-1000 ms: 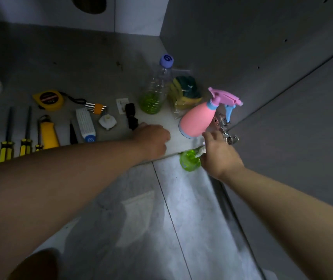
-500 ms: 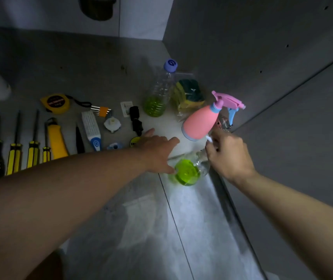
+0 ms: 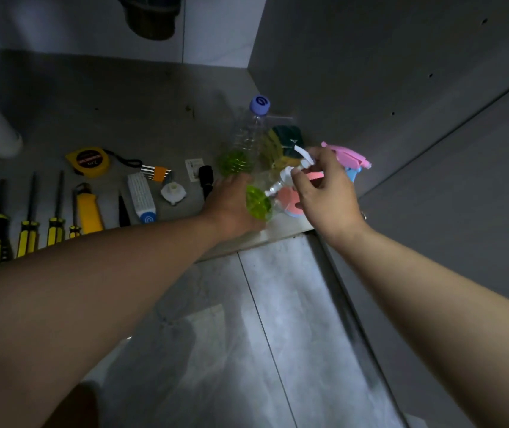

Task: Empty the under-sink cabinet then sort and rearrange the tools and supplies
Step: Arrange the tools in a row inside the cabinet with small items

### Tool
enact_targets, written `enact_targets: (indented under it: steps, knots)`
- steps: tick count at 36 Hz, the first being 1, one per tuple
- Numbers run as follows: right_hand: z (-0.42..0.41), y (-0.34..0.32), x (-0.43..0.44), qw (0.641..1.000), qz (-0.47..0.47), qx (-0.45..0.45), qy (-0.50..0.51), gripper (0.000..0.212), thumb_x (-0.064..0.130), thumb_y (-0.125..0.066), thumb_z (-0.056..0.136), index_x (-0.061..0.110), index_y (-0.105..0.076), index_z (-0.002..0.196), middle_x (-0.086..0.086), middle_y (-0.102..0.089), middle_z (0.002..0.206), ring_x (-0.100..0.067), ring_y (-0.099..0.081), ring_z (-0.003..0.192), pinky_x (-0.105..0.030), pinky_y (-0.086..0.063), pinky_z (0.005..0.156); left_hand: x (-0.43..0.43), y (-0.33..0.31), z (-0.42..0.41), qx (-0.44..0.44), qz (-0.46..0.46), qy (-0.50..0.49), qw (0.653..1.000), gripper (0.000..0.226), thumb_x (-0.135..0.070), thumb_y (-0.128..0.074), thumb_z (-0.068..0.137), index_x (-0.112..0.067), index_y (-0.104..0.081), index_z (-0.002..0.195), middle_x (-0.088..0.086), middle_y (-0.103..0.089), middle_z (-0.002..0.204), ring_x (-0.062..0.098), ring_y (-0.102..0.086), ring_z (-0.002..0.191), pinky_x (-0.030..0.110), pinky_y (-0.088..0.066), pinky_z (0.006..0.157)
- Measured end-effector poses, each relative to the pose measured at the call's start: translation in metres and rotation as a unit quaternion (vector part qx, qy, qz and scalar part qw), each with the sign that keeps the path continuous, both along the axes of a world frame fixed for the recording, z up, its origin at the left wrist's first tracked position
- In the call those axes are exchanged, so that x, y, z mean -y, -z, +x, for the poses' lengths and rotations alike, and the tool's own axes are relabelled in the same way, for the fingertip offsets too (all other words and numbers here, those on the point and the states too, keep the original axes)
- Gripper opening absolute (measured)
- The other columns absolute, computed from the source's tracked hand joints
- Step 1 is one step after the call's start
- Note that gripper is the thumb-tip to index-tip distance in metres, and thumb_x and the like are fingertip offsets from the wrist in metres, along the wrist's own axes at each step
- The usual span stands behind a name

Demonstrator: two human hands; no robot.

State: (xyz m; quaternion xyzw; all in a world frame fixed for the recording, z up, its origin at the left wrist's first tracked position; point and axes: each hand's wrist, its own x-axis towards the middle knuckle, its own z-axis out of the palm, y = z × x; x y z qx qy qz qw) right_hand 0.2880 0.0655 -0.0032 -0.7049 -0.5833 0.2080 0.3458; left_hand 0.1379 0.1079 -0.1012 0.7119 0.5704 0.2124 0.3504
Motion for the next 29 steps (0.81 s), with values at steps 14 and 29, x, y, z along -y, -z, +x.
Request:
enact_targets:
  steps: [14, 29]
  knots:
    - [-0.021, 0.048, -0.012, 0.985, -0.132, -0.093, 0.065, 0.044, 0.017, -0.064, 0.092, 0.021, -0.052, 0.135, -0.002, -0.056, 0.117, -0.030, -0.060, 0.110, -0.050, -0.055, 0.094, -0.005, 0.003, 0.009, 0.097, -0.060, -0.021, 0.993, 0.075, -0.035, -0.091, 0.070, -0.021, -0.050, 0.131, -0.001, -0.065, 0.128, 0.021, -0.062, 0.117, 0.040, -0.052, 0.099]
    - [-0.005, 0.051, 0.010, 0.972, -0.217, -0.090, 0.031, 0.066, 0.023, -0.062, 0.094, 0.023, -0.028, 0.151, 0.002, -0.049, 0.118, -0.023, -0.054, 0.104, -0.033, -0.049, 0.084, -0.001, -0.003, 0.010, 0.051, -0.065, 0.000, 0.997, 0.061, -0.034, -0.078, 0.081, -0.014, -0.055, 0.133, 0.012, -0.057, 0.135, 0.029, -0.058, 0.123, 0.043, -0.049, 0.103]
